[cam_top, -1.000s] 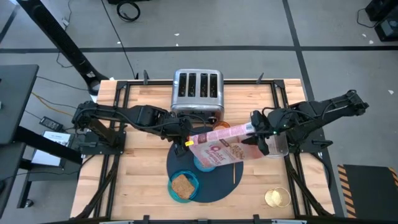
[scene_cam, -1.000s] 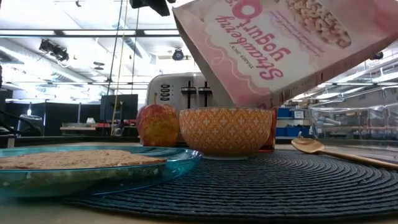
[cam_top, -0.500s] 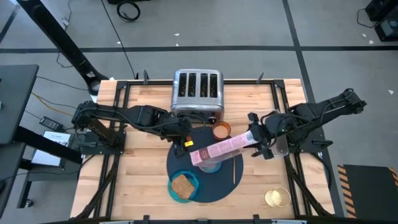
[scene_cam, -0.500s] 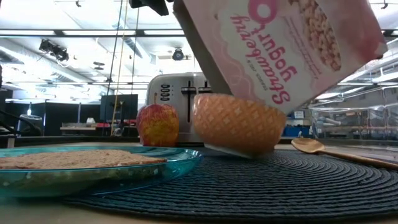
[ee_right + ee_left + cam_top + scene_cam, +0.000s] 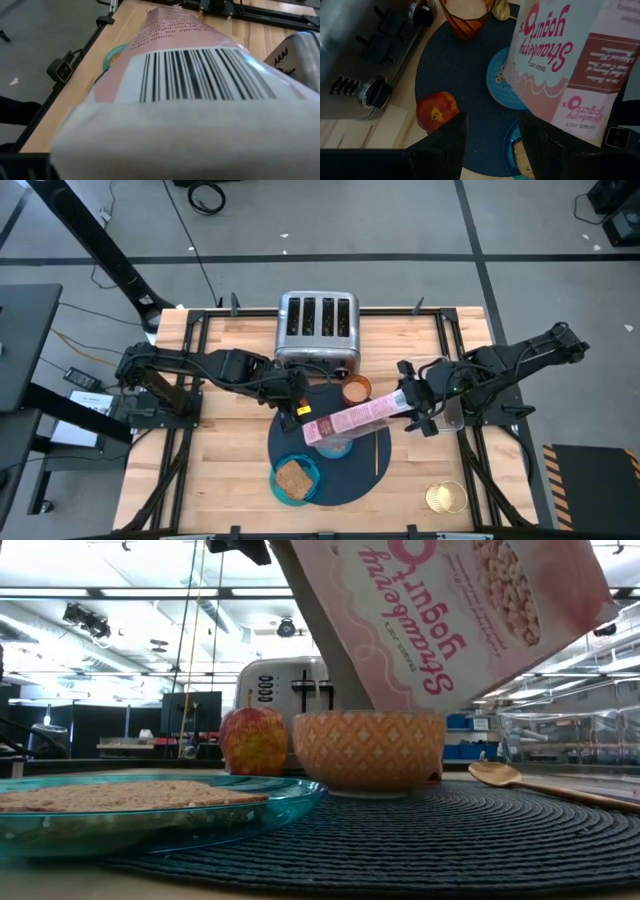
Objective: Arrange a breakfast setting
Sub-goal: Pour the cereal into the orange and blue bowl
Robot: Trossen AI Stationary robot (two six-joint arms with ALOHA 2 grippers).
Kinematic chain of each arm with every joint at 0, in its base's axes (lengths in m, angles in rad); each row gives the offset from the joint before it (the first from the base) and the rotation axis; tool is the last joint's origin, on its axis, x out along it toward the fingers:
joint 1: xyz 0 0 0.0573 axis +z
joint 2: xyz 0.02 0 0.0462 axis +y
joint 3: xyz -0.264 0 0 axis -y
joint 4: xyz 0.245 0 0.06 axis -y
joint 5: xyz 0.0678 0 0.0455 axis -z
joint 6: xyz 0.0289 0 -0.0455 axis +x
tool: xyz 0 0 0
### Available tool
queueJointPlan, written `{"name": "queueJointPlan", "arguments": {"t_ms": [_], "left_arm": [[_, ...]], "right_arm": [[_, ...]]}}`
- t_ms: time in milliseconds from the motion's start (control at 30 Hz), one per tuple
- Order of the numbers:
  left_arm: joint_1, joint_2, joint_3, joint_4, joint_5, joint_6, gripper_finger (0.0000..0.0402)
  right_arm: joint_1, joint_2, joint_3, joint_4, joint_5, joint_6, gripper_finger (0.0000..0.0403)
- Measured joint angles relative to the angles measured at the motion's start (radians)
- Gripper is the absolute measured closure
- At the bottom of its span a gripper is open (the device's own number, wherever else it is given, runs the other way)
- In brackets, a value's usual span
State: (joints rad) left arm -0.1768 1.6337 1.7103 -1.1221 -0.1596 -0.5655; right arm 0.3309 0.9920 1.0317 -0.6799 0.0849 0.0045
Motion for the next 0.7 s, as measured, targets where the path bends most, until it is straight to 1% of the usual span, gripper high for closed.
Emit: {"name": "queueJointPlan", "arguments": {"t_ms": [100,267,400,500,700], "left_arm": [[0.000,0.000,0.000,0.000,0.000,0.000,0.0219],[0.000,0.000,0.000,0.001,0.000,0.000,0.0219],[0.000,0.000,0.000,0.002,0.000,0.000,0.0219],[0.000,-0.001,0.000,0.002,0.000,0.000,0.0219],[0.000,-0.001,0.000,0.002,0.000,-0.007,0.0219]], "right_arm": [[0.000,-0.007,0.001,-0.003,0.000,0.003,0.0225],[0.000,-0.012,0.057,-0.035,0.000,0.001,0.0225],[0.001,-0.010,0.056,-0.073,-0.006,-0.005,0.0225],[0.001,-0.011,0.056,-0.042,-0.006,-0.005,0.0225],[0.001,-0.011,0.056,-0.047,-0.009,-0.006,0.0225]]}}
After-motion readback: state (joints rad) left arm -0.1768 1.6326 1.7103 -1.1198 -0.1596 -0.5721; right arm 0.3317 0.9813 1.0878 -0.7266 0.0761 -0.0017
